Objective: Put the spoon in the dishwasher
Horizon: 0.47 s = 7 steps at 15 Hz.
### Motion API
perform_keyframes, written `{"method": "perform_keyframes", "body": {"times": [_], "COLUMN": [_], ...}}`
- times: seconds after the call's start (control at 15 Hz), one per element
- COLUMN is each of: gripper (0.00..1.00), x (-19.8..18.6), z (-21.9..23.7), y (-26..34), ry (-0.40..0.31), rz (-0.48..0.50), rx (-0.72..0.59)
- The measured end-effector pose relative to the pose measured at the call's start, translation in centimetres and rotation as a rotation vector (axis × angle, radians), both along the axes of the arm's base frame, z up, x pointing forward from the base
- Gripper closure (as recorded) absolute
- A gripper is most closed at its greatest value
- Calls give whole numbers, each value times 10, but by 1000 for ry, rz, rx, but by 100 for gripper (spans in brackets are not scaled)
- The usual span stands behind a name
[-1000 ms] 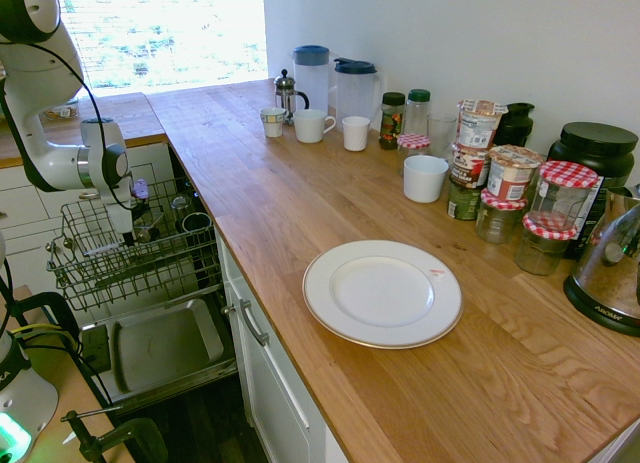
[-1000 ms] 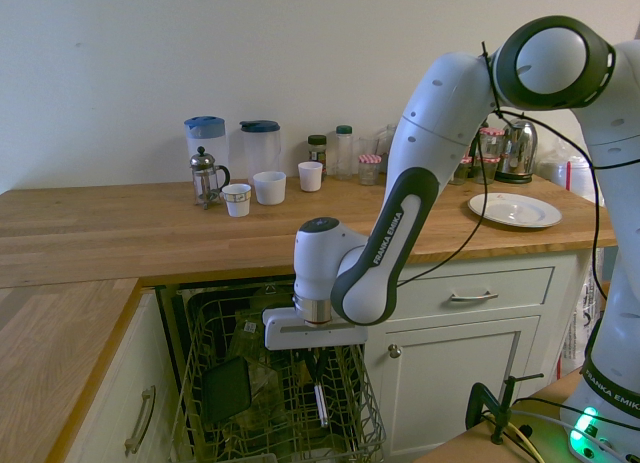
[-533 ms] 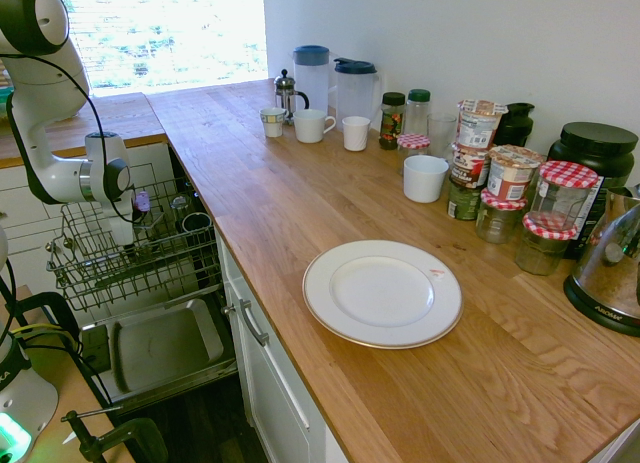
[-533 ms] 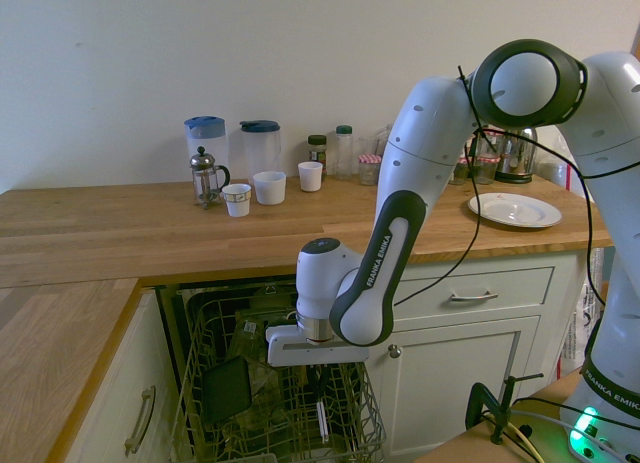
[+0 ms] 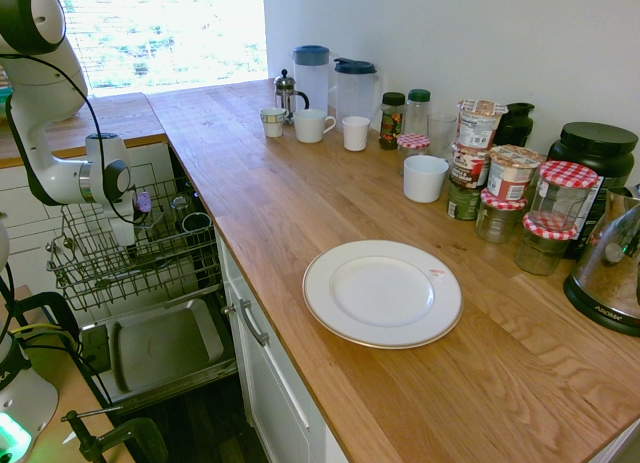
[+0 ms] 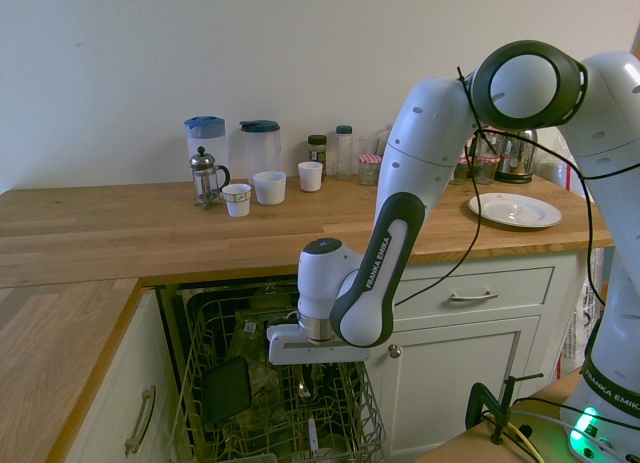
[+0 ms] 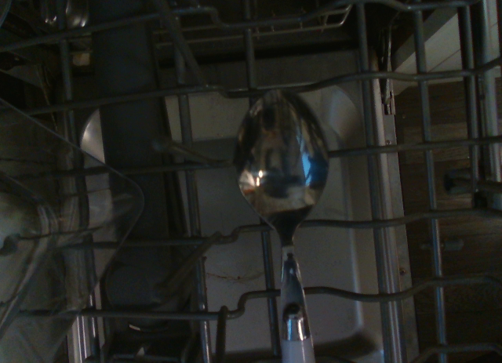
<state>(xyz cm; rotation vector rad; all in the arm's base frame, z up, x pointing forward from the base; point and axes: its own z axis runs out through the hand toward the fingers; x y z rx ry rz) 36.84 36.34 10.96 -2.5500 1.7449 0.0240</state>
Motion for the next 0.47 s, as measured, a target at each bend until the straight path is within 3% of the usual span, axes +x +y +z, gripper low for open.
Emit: {"method": "perform_keyframes", "body": {"times": [0.47], "gripper": [0], "x": [-17], "z": [52], "y": [-10], "ry": [-52], "rz": [18], "rx": [-13]}}
